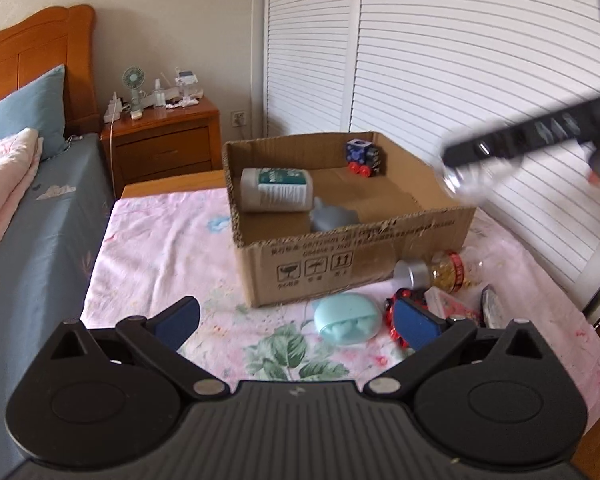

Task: Organize rigid objects
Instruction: 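Lower clear jar into the box and open right tool, then withdraw both tools from the box toward the remaining items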

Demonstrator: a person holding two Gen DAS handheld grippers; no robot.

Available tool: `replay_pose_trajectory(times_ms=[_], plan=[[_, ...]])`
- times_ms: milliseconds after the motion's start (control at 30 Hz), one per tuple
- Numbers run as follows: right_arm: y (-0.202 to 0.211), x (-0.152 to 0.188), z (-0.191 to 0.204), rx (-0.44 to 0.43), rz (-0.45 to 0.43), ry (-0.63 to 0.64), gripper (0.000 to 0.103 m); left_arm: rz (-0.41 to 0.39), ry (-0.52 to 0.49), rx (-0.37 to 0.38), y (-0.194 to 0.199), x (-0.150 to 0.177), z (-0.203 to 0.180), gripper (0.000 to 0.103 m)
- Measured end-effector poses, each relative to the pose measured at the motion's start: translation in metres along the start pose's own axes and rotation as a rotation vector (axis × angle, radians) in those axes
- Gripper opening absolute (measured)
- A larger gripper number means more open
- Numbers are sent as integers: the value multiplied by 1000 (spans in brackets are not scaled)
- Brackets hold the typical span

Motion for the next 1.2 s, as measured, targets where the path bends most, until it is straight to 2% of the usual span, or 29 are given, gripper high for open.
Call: replay_pose_trajectory(times_ms=[100, 233, 467, 533, 733, 933, 1200], plan=[[-18, -18, -3, 3, 7, -23, 93, 5, 20, -3, -1, 4, 5, 102], [-42, -40, -9, 6, 19, -48, 93, -9, 21, -55, -2, 7, 12, 102], [-88, -69, -19, 52, 40, -70, 93, -12, 31, -62, -5, 10, 19, 102], [-98, -73, -22, 73, 52, -76, 103, -9, 32, -64, -6, 11, 20, 102], [-97, -64, -21, 85, 74, -63, 103, -6, 42, -56, -6, 11, 23, 102], [-75, -51, -16, 77, 61, -70, 103, 1, 62, -59, 0, 10, 24, 102], [-45, -14, -9, 68, 42, -93, 103, 24, 66, -67, 8, 15, 19, 102]])
Point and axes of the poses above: each gripper's, at about its wrist camera, not at the fingertips, and y roughly against the way its jaws point, z to its left, x to its underside, the point moved 3 cm from there along -y, roughly the way its jaws point, and after that the axes turned 3 degrees about z, right-handed, at the moved point
